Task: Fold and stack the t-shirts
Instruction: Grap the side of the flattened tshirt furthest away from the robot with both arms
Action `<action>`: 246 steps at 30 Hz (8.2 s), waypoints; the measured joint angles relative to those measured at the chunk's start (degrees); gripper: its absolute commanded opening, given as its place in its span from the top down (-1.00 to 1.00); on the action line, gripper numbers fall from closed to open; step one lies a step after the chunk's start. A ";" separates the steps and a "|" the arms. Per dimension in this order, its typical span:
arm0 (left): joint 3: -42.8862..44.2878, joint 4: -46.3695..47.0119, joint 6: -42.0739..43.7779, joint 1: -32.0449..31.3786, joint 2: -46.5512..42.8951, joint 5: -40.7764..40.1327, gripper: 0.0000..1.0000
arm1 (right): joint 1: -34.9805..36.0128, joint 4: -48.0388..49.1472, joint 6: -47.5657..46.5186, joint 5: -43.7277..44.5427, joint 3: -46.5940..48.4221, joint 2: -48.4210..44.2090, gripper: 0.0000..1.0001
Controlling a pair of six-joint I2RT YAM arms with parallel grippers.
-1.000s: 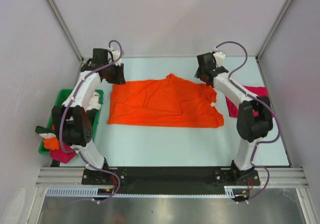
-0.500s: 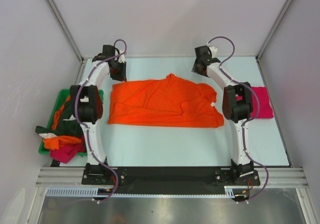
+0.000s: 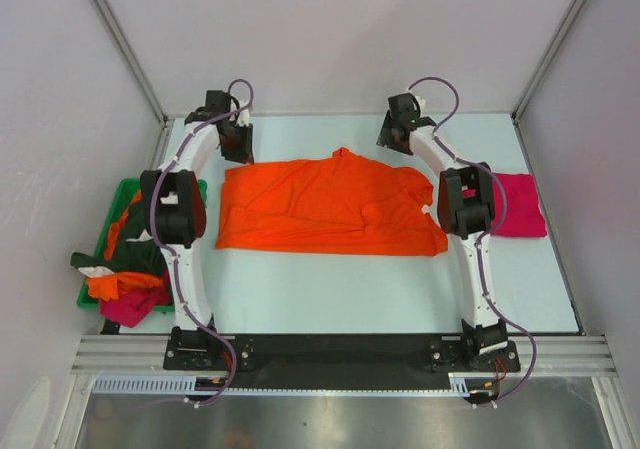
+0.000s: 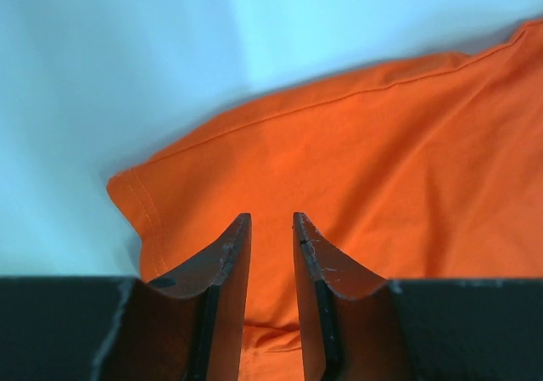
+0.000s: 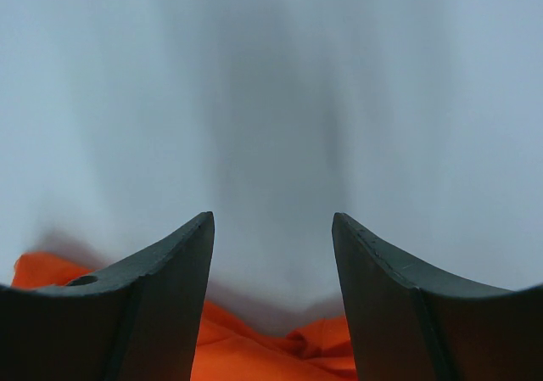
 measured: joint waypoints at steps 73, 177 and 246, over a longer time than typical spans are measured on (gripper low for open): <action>-14.78 1.38 0.00 0.00 -4.37 3.08 0.28 | 11.02 10.51 -1.14 -8.39 -7.26 -3.08 -0.02; -24.83 3.04 -0.07 -0.57 -12.22 6.23 0.33 | 22.62 13.33 -0.35 6.27 -37.75 -27.15 1.00; -25.27 2.71 -0.11 -1.46 -12.87 8.90 0.31 | 24.70 10.88 3.08 9.53 -24.76 -16.24 -0.12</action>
